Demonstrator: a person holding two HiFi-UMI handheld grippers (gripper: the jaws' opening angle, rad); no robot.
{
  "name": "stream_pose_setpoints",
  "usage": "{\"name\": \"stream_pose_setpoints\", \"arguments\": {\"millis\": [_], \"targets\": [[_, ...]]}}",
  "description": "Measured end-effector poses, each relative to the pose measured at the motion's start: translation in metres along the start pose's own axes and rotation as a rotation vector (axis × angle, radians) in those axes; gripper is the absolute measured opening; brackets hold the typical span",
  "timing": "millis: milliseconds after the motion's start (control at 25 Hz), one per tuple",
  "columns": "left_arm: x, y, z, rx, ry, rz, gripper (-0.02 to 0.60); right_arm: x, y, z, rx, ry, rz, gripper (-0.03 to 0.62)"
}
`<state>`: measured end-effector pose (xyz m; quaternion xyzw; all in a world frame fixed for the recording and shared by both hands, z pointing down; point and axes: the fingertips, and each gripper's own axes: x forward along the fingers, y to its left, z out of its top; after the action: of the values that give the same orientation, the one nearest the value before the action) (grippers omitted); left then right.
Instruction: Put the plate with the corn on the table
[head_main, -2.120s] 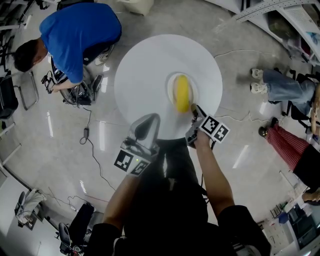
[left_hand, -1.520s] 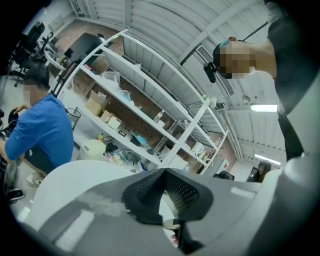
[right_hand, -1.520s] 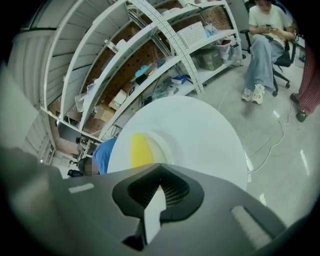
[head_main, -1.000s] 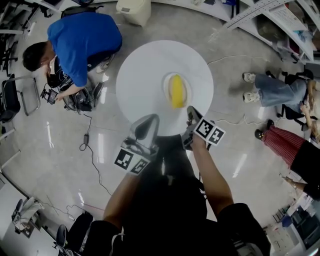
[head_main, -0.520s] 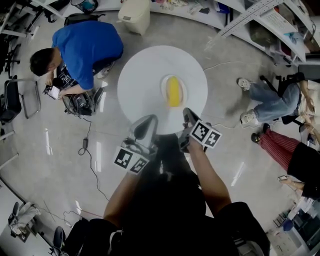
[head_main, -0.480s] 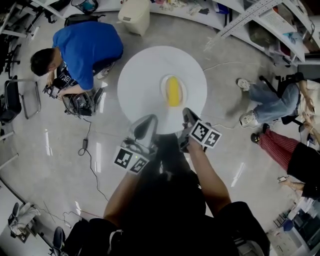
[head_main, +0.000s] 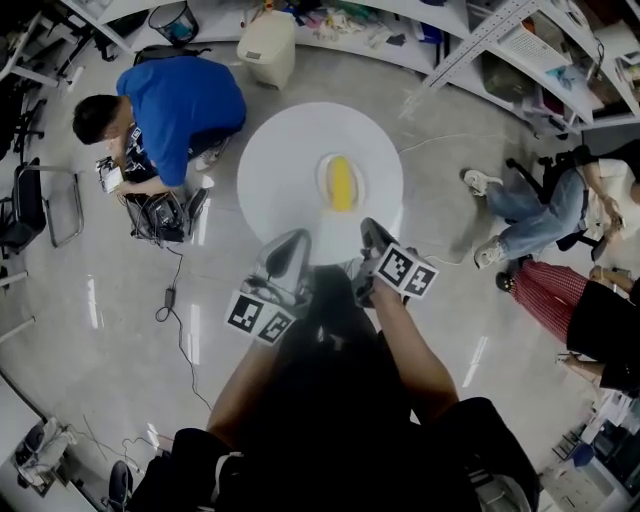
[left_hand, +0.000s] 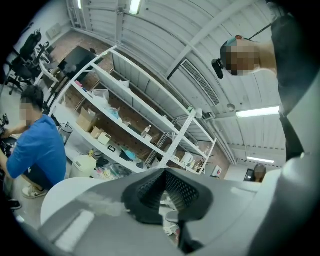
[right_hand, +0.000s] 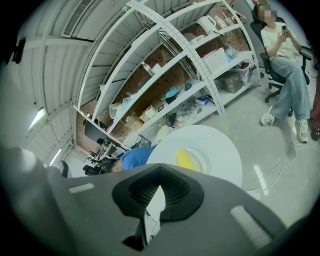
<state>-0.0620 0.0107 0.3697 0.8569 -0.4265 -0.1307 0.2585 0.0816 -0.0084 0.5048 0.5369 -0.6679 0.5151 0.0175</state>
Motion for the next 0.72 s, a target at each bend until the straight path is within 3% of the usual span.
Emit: {"name": "stream_pose_setpoints", "arguments": {"millis": [720], "targets": [[-0.014,-0.034,0.028,0.051,-0.026,-0.076,0.005,-0.048,0.051,0.005,-0.104,-0.075,0.070,0.009]]}}
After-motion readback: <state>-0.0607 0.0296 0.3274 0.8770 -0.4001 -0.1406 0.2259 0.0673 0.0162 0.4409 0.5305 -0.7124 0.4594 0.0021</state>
